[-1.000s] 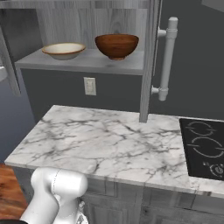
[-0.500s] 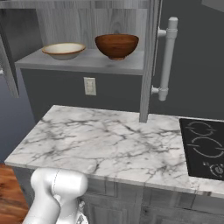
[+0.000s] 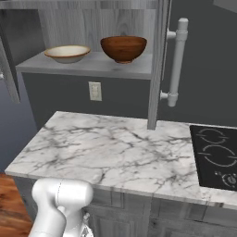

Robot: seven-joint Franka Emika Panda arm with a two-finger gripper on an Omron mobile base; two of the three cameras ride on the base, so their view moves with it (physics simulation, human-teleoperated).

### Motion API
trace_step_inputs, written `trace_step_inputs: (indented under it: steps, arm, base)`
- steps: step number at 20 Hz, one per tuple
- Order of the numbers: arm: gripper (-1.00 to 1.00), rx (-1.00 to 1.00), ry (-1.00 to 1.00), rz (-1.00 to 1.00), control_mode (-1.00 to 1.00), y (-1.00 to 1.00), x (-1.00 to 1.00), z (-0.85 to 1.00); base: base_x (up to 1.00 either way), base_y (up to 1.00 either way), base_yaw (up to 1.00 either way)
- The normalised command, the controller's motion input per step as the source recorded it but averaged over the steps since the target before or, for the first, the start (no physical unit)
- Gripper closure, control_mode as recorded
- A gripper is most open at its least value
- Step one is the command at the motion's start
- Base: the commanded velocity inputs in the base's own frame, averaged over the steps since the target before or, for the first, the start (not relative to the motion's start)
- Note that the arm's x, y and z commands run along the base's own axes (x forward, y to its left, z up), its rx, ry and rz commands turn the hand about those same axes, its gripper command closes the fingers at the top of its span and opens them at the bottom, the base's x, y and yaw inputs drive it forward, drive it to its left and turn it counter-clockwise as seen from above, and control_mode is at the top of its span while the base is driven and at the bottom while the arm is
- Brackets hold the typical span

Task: Move the bowls from the cabinet to the plates on the dining table.

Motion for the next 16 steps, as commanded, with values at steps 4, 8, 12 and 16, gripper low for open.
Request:
trace_step_inputs:
  steps: [4, 8, 12, 16]
  arm:
    - [-1.0, 0.02, -0.01, 0.06, -1.0, -0.41, 0.01, 0.16]
    - [-1.0, 0.02, 0.0, 0.0, -1.0, -0.55, 0.14, 0.09]
    - [-1.0, 0.02, 0.0, 0.0, -1.0, -0.56, 0.16, 0.05]
    - [-1.0, 0.03, 0.0, 0.0, -1.0, -0.54, 0.15, 0.02]
  base:
    - [0.0, 0.0, 0.0]
    - [0.0, 0.0, 0.0]
    - [0.0, 0.0, 0.0]
    - [0.0, 0.0, 0.0]
